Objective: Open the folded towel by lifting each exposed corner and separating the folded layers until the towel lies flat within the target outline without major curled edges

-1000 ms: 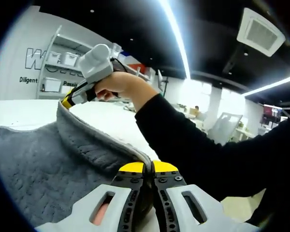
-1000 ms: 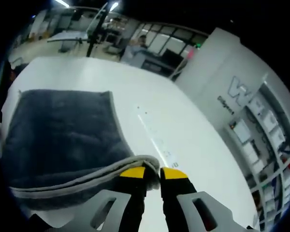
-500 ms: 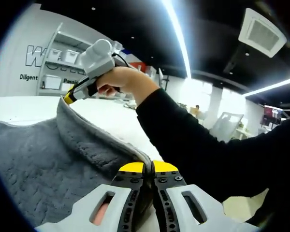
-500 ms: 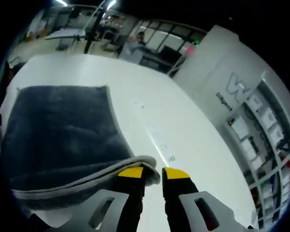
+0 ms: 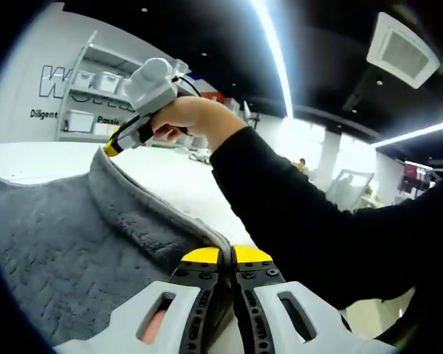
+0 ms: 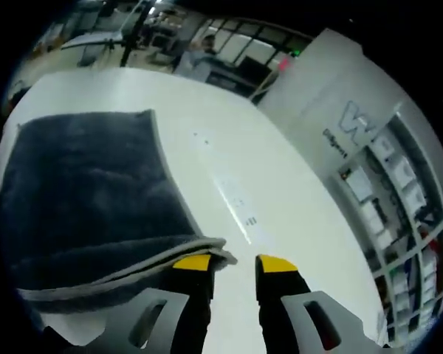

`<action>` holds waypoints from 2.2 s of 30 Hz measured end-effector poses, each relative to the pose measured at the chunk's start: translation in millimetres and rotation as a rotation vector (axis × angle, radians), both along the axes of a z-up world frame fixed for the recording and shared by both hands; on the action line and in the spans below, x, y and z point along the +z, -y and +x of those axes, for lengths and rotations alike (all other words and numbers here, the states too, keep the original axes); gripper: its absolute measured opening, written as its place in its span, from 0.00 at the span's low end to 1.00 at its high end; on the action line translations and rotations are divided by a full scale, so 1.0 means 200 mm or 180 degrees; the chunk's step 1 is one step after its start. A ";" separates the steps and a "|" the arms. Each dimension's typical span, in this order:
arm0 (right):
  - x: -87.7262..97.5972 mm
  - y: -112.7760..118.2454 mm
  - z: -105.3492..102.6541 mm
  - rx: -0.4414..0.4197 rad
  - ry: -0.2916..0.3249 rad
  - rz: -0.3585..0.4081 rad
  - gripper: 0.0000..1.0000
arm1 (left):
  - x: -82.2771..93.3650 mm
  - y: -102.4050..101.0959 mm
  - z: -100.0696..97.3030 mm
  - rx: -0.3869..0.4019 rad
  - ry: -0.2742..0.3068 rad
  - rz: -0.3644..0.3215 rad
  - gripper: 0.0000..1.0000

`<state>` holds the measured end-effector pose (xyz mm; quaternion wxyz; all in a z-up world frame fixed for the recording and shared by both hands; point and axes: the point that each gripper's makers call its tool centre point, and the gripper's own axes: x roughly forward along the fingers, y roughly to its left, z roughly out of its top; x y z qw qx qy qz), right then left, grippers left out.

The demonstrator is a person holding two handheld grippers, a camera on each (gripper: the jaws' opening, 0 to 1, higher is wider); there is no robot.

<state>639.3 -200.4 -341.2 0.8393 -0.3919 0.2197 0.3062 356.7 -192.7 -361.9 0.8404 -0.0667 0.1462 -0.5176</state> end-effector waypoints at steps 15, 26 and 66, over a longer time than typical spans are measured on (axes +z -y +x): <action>-0.02 0.14 0.06 -0.0309 0.0039 -0.0257 0.12 | -0.08 0.04 -0.01 -0.0016 -0.0051 0.0079 0.03; 0.01 0.02 0.00 -0.0079 -0.0034 -0.0023 0.18 | -0.10 0.06 0.01 -0.0021 -0.0075 0.0097 0.03; 0.53 0.11 -0.20 -0.0421 0.0801 0.0086 0.87 | 0.06 0.05 0.00 -0.0001 0.0168 0.0105 0.99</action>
